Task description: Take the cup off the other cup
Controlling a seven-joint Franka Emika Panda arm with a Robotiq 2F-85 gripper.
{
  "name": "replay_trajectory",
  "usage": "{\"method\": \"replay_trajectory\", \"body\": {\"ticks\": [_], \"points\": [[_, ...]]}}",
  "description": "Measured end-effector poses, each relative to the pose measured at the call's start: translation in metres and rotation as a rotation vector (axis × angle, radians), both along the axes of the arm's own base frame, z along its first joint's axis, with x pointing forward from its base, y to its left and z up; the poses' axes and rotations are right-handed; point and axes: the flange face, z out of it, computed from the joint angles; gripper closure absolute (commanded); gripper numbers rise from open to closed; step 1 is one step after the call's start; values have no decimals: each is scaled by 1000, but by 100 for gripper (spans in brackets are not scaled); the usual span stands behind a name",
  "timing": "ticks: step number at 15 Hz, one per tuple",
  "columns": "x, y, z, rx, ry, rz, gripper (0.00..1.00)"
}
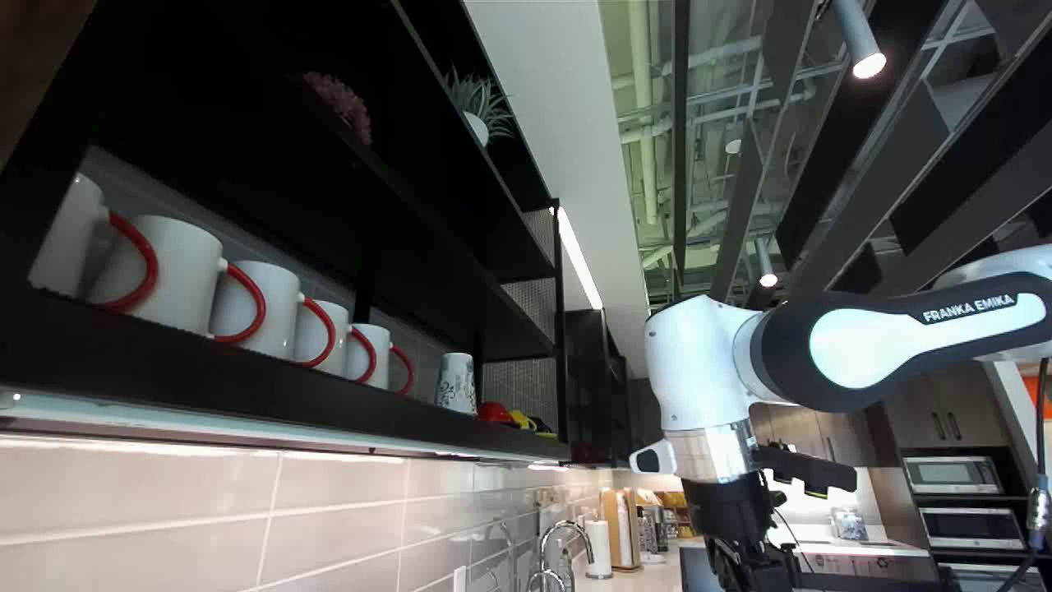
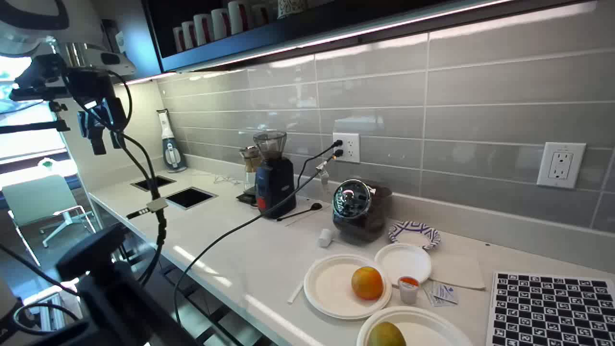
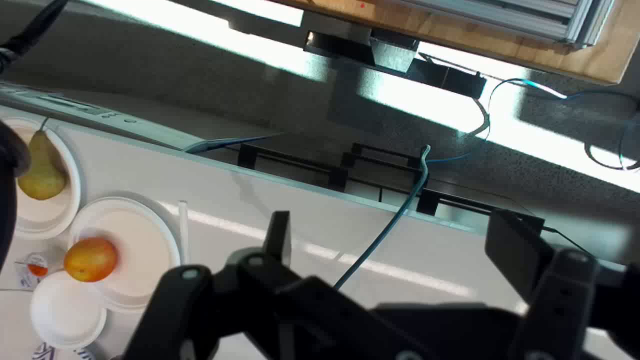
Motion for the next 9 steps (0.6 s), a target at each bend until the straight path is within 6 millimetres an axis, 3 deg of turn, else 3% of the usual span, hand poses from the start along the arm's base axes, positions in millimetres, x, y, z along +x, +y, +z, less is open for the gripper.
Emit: {"method": "replay_trajectory", "body": {"ticks": [9], "points": [[2, -6, 3, 7, -9, -29, 0]]}}
